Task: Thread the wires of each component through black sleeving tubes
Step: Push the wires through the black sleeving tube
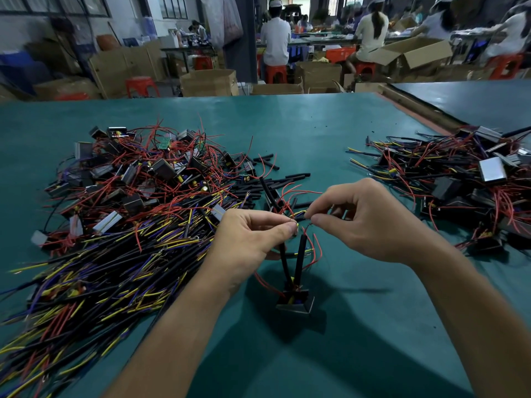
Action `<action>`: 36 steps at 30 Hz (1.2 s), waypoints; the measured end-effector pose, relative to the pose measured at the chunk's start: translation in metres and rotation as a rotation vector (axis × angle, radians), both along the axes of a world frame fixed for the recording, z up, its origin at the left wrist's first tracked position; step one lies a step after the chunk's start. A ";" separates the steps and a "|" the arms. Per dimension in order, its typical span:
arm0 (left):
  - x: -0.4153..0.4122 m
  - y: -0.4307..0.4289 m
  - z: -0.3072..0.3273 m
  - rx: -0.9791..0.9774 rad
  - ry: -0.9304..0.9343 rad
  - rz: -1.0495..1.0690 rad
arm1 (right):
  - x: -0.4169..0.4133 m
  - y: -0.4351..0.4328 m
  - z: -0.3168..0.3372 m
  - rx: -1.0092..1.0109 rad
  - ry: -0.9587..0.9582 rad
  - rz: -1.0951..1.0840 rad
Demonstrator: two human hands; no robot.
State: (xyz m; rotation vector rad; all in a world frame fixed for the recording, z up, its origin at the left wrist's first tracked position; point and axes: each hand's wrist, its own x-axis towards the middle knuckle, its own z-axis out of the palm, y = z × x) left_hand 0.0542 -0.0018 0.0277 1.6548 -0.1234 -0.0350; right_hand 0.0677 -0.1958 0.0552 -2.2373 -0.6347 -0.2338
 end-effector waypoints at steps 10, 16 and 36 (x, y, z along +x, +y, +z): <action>0.000 -0.007 -0.006 0.061 -0.206 0.028 | -0.003 0.002 0.002 -0.005 -0.006 0.045; -0.001 -0.007 -0.002 0.086 -0.174 0.008 | -0.002 0.004 -0.001 -0.025 0.003 0.026; -0.004 0.005 0.009 -0.078 0.158 -0.205 | 0.000 0.000 -0.001 -0.034 0.045 0.007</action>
